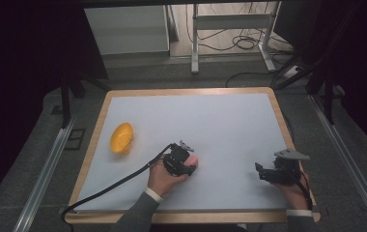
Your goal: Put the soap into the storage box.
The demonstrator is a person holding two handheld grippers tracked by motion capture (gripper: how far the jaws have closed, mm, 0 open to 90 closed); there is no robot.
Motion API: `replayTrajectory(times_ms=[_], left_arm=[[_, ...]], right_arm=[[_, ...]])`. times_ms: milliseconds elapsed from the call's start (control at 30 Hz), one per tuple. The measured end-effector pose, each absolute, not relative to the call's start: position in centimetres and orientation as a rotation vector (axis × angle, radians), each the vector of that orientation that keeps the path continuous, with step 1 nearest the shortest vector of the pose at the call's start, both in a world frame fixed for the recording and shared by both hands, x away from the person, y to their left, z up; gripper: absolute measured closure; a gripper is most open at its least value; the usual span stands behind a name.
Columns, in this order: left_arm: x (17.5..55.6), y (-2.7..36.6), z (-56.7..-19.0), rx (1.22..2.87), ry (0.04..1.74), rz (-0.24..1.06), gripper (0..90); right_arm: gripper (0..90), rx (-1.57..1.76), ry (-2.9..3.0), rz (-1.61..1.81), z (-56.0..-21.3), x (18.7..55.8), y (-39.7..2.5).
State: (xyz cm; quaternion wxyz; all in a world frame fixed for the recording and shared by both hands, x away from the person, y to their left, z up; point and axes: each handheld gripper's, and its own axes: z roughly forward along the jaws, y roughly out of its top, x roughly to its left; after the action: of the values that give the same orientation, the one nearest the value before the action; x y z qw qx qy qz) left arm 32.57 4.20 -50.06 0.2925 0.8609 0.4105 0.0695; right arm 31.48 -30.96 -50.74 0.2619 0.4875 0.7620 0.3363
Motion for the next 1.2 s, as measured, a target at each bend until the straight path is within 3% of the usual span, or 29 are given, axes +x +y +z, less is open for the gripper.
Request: replayTrajectory(times_ms=[1200], left_arm=[[32.1, 10.2, -46.3, 2.140, 1.134, 0.267, 60.1]], right_arm=[[9.1, 1.325, 2.058, 0.895, -50.9, 31.5, -31.0]])
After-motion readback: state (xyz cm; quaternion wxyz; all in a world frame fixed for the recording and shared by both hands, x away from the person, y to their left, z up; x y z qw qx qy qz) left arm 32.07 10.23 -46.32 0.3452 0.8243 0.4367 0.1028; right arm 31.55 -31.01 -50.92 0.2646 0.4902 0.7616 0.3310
